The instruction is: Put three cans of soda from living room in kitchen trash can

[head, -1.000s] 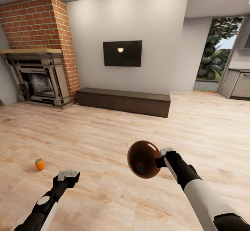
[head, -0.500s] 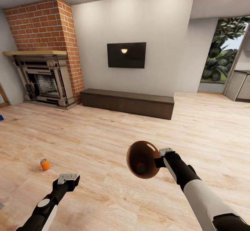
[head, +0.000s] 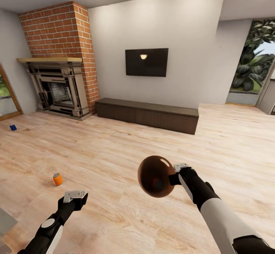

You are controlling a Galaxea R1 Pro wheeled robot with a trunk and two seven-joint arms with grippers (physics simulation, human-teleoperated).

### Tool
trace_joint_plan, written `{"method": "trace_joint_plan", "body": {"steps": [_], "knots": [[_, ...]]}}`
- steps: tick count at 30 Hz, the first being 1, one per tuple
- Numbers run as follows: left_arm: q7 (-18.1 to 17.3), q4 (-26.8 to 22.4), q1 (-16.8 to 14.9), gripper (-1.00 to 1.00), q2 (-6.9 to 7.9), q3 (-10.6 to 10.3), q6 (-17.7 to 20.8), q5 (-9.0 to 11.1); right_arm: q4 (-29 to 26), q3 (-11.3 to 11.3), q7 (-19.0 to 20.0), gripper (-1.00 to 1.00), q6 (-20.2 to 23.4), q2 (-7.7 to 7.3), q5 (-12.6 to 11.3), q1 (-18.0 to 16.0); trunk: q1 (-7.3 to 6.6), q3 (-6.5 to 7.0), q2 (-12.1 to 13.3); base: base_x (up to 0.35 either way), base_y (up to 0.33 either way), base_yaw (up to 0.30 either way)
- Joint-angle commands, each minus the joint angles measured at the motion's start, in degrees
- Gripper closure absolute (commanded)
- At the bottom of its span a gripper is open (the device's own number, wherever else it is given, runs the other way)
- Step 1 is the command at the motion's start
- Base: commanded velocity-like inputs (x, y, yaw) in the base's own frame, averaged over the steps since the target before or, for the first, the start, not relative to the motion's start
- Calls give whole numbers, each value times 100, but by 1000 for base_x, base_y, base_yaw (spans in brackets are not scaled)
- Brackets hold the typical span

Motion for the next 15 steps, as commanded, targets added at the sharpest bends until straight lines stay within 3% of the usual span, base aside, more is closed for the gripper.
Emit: {"method": "trace_joint_plan", "body": {"steps": [1,12,15], "knots": [[0,1,0,-100,0,0,-2,-1,-6,-4,6,100,-1,3,-45,-3,-23,19,41,0,0,240],[0,1,0,-100,-1,0,-9,-17,24,-4,6,100,-1,9,-44,3,-264,217,482,0,0,245],[0,1,0,-100,-1,0,-9,2,31,-4,6,100,-1,9,-49,1,-330,271,603,0,0,105]]}}
